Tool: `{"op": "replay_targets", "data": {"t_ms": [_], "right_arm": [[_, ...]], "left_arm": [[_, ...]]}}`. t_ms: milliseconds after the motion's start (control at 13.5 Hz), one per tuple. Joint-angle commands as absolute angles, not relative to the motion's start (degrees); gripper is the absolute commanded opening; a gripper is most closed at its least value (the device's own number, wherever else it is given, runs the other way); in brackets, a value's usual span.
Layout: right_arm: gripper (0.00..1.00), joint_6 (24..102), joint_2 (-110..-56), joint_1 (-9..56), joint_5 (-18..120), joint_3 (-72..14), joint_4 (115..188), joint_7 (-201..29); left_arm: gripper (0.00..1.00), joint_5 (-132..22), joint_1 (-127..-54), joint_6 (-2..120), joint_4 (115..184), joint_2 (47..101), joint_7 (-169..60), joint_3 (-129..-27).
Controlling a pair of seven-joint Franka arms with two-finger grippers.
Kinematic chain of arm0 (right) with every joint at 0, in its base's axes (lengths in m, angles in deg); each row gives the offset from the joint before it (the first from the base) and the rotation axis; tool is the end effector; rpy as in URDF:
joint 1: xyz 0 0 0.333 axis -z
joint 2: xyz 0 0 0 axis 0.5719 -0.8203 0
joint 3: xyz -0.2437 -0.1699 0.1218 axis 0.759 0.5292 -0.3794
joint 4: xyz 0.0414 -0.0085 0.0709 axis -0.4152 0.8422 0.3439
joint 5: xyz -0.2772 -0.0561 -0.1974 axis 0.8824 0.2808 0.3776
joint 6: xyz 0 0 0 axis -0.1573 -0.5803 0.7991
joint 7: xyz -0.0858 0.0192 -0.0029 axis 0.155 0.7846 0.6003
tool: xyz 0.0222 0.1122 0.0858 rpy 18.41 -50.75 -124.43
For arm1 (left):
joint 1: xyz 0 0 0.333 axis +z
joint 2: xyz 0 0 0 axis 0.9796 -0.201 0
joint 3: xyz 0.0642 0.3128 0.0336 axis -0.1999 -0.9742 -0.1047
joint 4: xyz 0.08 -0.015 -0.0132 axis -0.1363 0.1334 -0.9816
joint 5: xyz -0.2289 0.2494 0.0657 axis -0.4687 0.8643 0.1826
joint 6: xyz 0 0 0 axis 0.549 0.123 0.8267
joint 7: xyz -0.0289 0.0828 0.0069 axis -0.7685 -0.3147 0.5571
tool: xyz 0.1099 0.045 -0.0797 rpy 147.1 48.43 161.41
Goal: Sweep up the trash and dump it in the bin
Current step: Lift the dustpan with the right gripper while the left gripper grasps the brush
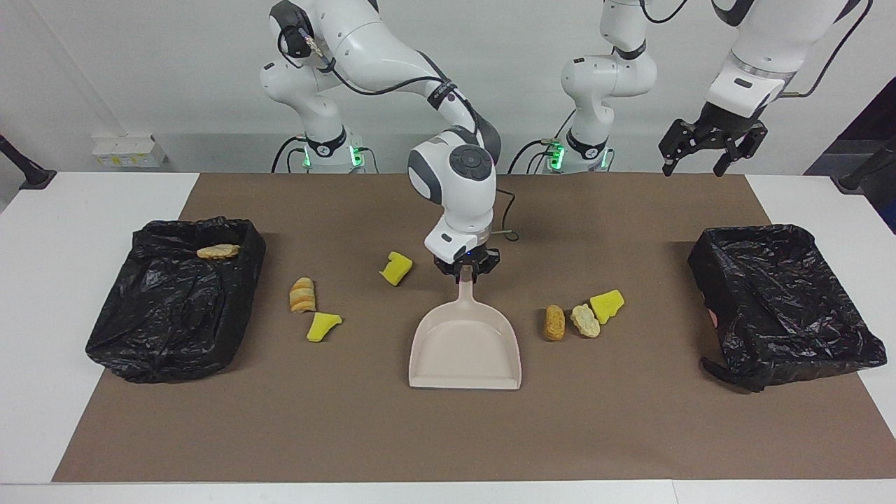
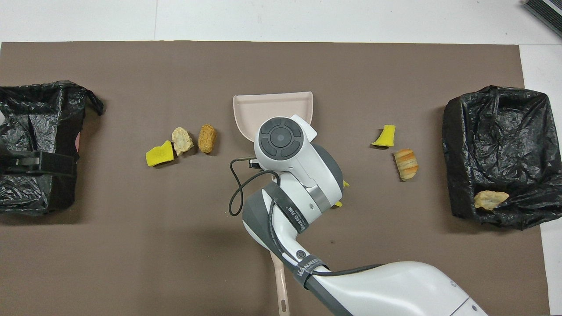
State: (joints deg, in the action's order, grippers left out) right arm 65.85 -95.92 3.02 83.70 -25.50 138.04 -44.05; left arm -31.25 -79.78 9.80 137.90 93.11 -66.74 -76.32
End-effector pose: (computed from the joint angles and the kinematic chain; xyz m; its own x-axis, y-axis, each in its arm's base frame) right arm 0.5333 0.3705 0.3481 0.9989 0.0401 0.0239 0.0404 -0.9991 -0.0111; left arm 0.4487 -0.0531 0.6086 0.9987 -0.0501 -0.0023 -0.0501 -0.9986 0.0173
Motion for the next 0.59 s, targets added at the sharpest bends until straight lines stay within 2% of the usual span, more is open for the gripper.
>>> {"op": "replay_targets", "data": {"t_ms": [0,149,520], "right_arm": [[0.0,66.1,-93.9,3.9,84.2,-25.6,139.0,-47.3],[0.0,66.2,-92.5,4.4,83.3,-25.6,138.9,-51.4],[0.0,62.5,-87.6,10.7,79.5,-25.6,139.0,-70.0]], "left_arm": [[1.0,-31.9,-81.6,8.5,141.9,96.6,-63.2,-76.6],[1.0,-31.9,-83.6,8.7,142.4,97.0,-62.8,-76.5],[1.0,-32.0,-88.1,9.8,150.7,100.7,-61.5,-76.5]]}}
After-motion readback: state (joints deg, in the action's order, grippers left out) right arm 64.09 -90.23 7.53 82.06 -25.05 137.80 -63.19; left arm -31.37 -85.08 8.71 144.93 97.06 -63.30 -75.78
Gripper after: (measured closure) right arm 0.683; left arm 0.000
